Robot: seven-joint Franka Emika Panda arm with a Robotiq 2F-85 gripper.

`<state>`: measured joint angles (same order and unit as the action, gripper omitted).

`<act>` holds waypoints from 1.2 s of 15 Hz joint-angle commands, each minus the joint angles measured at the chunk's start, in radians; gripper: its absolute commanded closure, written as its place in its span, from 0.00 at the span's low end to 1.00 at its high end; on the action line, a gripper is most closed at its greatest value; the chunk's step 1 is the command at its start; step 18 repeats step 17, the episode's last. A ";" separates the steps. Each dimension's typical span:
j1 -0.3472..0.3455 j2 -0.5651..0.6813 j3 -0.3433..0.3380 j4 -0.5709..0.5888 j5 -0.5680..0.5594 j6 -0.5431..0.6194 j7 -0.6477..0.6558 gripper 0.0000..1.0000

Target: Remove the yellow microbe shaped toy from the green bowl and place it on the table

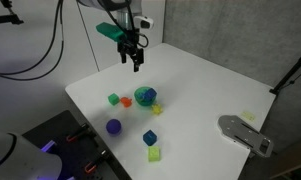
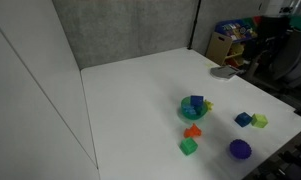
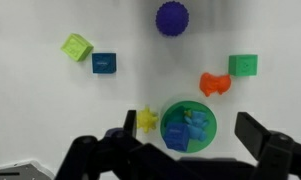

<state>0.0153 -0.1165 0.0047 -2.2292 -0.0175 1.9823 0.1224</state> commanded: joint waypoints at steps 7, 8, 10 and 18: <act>-0.027 -0.259 -0.007 0.000 0.006 -0.082 -0.004 0.00; -0.030 -0.269 -0.008 0.005 0.005 -0.091 -0.005 0.00; -0.031 -0.273 -0.013 0.018 0.011 -0.132 -0.017 0.00; -0.030 -0.269 -0.008 0.006 0.002 -0.183 -0.010 0.00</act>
